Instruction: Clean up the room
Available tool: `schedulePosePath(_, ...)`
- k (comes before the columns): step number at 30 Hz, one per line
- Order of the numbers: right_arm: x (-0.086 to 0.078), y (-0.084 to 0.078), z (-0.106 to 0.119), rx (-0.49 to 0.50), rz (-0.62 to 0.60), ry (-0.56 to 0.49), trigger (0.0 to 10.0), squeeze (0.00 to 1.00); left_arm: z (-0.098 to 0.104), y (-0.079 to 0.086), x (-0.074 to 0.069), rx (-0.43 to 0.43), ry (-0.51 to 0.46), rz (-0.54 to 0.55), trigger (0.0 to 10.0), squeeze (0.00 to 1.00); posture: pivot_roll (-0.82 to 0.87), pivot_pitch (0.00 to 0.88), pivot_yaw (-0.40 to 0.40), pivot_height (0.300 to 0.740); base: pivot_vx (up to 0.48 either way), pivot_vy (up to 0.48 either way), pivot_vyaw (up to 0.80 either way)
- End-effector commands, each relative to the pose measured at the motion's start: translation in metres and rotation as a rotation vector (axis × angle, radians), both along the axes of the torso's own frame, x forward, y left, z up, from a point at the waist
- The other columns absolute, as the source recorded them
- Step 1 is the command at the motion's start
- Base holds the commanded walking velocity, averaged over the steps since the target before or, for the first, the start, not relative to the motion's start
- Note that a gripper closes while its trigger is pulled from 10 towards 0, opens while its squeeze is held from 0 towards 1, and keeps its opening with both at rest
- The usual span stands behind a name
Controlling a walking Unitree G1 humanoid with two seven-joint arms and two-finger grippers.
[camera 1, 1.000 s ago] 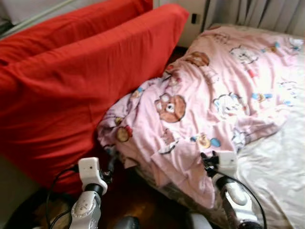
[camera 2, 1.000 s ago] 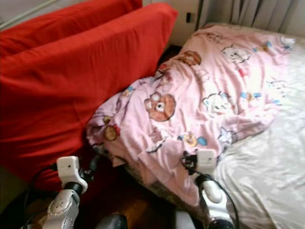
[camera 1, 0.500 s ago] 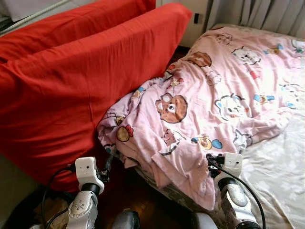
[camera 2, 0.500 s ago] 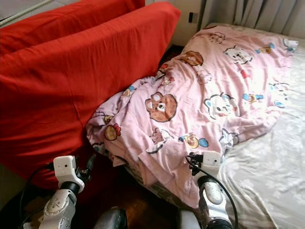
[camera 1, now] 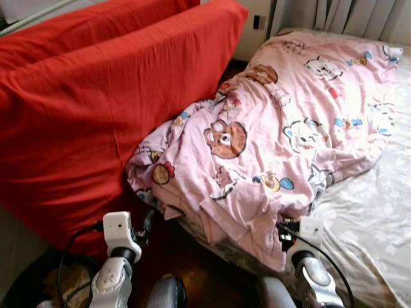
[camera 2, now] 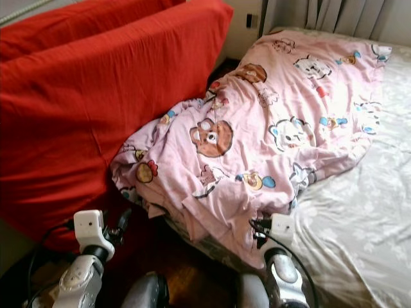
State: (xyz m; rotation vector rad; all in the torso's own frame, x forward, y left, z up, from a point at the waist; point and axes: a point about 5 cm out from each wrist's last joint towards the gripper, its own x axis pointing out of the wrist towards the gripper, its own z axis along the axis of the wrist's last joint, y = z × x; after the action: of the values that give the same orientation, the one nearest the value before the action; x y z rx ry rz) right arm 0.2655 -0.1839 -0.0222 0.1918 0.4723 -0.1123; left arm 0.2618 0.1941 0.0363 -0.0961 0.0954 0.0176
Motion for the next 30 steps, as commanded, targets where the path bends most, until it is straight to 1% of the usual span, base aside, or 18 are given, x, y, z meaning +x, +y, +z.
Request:
schedulePosePath(1, -0.001, 0.006, -0.003, 0.047, -0.007, 0.029, 10.0, 1.00, 0.002, -0.001, 0.001, 0.009, 0.003, -0.024, 10.0, 0.00, 0.00, 0.195, 0.088, 0.616, 0.000, 0.000, 0.00)
schedulePosePath(3, 0.000, 0.006, -0.004, 0.051, -0.005, 0.036, 10.0, 1.00, 0.004, -0.002, 0.002, 0.009, 0.000, -0.029, 10.0, 0.00, 0.01, 0.198, 0.090, 0.616, 0.000, 0.000, 0.00)
schedulePosePath(4, -0.001, 0.007, -0.005, 0.041, -0.004, 0.049, 10.0, 1.00, 0.006, -0.003, 0.002, 0.010, -0.006, -0.036, 10.0, 0.00, 0.03, 0.216, 0.097, 0.616, 0.000, 0.000, 0.00)
schedulePosePath(7, 0.001, 0.005, -0.005, 0.061, -0.038, 0.069, 10.0, 1.00, 0.012, -0.005, 0.002, 0.011, -0.019, -0.052, 10.0, 0.00, 0.06, 0.246, 0.104, 0.616, 0.000, 0.000, 0.00)
schedulePosePath(8, 0.001, 0.004, -0.005, 0.060, -0.038, 0.073, 10.0, 1.00, 0.014, -0.005, 0.001, 0.011, -0.022, -0.057, 10.0, 0.00, 0.07, 0.256, 0.108, 0.616, 0.000, 0.000, 0.00)
schedulePosePath(9, 0.002, 0.005, -0.005, 0.055, -0.035, 0.078, 10.0, 1.00, 0.018, -0.004, -0.004, 0.012, -0.029, -0.064, 10.0, 0.00, 0.09, 0.279, 0.118, 0.616, 0.000, 0.000, 0.00)
schedulePosePath(11, 0.002, 0.005, -0.004, 0.055, -0.034, 0.079, 10.0, 1.00, 0.021, -0.003, -0.009, 0.014, -0.033, -0.069, 10.0, 0.00, 0.10, 0.293, 0.125, 0.616, 0.000, 0.000, 0.00)
schedulePosePath(12, 0.003, 0.005, -0.004, 0.057, -0.035, 0.078, 10.0, 0.87, 0.023, -0.002, -0.012, 0.016, -0.034, -0.072, 10.0, 0.00, 0.11, 0.303, 0.129, 0.616, 0.000, 0.000, 0.00)
schedulePosePath(13, 0.004, 0.005, -0.003, 0.056, -0.033, 0.076, 10.0, 0.29, 0.025, -0.001, -0.015, 0.018, -0.035, -0.074, 10.0, 0.00, 0.12, 0.314, 0.134, 0.616, 0.000, 0.000, 0.00)
schedulePosePath(14, 0.006, 0.006, -0.002, 0.049, -0.027, 0.069, 10.0, 0.00, 0.029, 0.001, -0.019, 0.021, -0.037, -0.076, 10.0, 0.00, 0.13, 0.329, 0.140, 0.616, 0.000, 0.000, 0.00)
schedulePosePath(17, 0.009, 0.005, 0.002, 0.039, -0.020, 0.054, 10.0, 0.00, 0.034, 0.003, -0.023, 0.024, -0.040, -0.076, 10.0, 0.00, 0.14, 0.346, 0.145, 0.616, 0.000, 0.000, 0.00)
schedulePosePath(21, 0.023, 0.003, 0.015, 0.037, -0.006, -0.005, 10.0, 0.00, 0.043, 0.002, -0.029, 0.024, -0.038, -0.079, 10.0, 0.00, 0.16, 0.367, 0.153, 0.616, 0.000, 0.000, 0.00)
schedulePosePath(26, 0.029, 0.001, 0.021, 0.027, -0.011, -0.028, 10.0, 0.00, 0.045, 0.000, -0.034, 0.022, -0.023, -0.083, 10.0, 0.00, 0.17, 0.372, 0.153, 0.616, 0.000, 0.000, 0.00)
schedulePosePath(30, 0.036, -0.006, 0.030, 0.027, -0.060, -0.078, 10.0, 0.00, 0.045, 0.001, -0.039, 0.023, -0.003, -0.081, 10.0, 0.00, 0.17, 0.374, 0.150, 0.616, 0.000, 0.000, 0.00)
